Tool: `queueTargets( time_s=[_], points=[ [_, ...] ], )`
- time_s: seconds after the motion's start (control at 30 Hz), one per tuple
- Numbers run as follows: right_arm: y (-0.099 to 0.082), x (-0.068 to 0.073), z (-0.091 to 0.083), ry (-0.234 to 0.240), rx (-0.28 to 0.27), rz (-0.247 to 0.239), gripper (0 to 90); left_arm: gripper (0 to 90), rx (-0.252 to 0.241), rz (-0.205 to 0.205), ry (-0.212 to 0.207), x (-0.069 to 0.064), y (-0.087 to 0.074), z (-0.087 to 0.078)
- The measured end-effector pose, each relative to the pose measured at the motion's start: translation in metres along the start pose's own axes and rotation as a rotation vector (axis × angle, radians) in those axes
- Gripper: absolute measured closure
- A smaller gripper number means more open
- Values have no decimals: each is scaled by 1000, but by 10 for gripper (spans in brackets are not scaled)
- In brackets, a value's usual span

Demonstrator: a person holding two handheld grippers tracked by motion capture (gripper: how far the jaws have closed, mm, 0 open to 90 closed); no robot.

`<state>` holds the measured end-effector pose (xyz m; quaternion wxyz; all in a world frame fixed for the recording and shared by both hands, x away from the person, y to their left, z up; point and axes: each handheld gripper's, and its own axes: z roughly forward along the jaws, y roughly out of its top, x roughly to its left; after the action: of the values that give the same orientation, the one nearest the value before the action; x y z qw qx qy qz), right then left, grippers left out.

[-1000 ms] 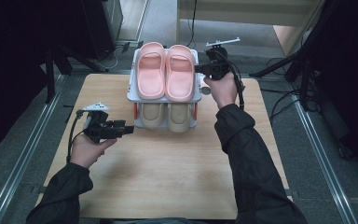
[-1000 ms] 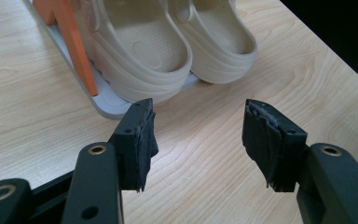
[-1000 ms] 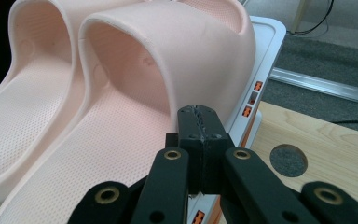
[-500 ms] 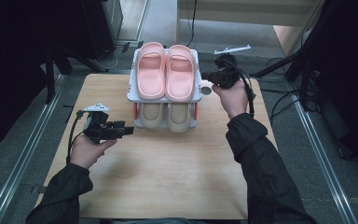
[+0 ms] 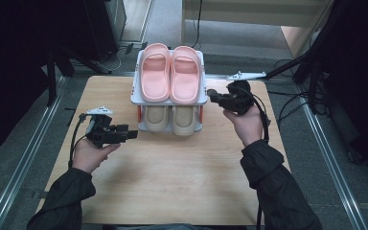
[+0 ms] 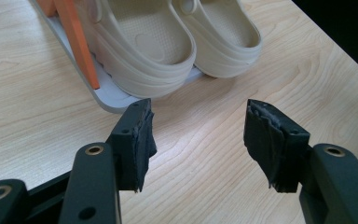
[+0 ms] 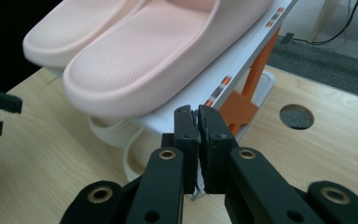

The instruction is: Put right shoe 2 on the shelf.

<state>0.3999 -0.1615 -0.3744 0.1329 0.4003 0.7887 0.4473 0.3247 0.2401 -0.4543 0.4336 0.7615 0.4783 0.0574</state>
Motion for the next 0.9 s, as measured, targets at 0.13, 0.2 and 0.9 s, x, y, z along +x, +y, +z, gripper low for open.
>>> queueTargets(
  time_s=[0.13, 0.2, 0.9],
  points=[
    [-16, 5, 0, 17, -6, 1, 864, 417, -3, -1, 0, 1, 0, 1],
    [-25, 7, 2, 28, -1, 9, 863, 415, 0, 3, -3, 1, 0, 2],
    [-96, 12, 15, 94, 24, -15, 746, 406, -3, 22, -27, -2, 1, 8]
  ],
)
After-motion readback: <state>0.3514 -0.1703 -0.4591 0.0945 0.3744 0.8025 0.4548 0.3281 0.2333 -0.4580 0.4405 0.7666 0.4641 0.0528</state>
